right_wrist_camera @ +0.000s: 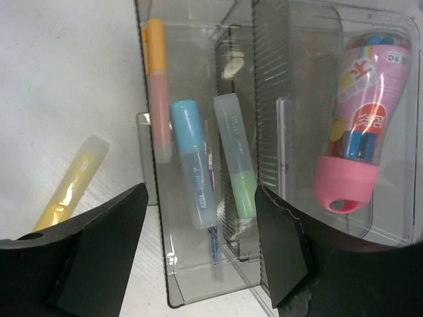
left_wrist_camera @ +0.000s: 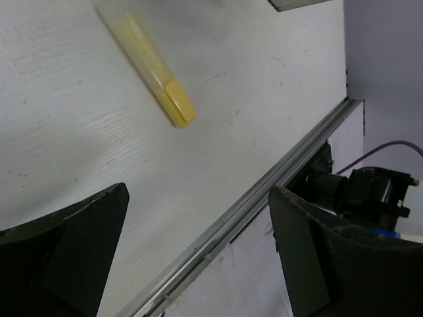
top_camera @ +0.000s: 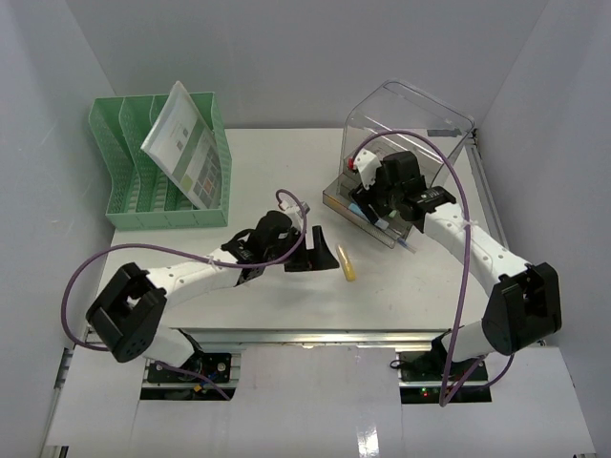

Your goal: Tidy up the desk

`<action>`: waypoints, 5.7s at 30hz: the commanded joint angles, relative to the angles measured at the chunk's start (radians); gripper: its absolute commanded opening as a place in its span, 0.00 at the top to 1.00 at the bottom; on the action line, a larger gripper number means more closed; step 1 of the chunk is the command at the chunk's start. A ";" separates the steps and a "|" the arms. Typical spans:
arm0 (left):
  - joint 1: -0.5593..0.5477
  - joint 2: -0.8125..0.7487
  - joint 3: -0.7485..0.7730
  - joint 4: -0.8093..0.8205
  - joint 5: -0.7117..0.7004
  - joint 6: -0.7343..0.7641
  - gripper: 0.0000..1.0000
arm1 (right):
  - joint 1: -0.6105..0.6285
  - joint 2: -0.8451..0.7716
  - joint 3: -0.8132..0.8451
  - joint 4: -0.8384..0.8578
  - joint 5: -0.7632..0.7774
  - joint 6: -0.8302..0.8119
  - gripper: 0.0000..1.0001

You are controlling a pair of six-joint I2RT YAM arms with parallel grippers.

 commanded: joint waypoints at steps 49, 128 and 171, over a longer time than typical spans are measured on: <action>-0.076 0.283 0.570 -0.245 -0.480 -0.366 1.00 | -0.634 -0.579 -0.419 0.132 -1.058 0.034 0.21; 0.113 0.202 -0.185 0.950 0.216 -0.262 0.02 | 0.133 -0.091 -0.183 0.203 0.115 -0.251 0.22; 0.089 0.683 0.234 1.054 0.111 -0.488 0.37 | -0.387 -0.478 -0.341 0.089 -0.711 -0.161 0.40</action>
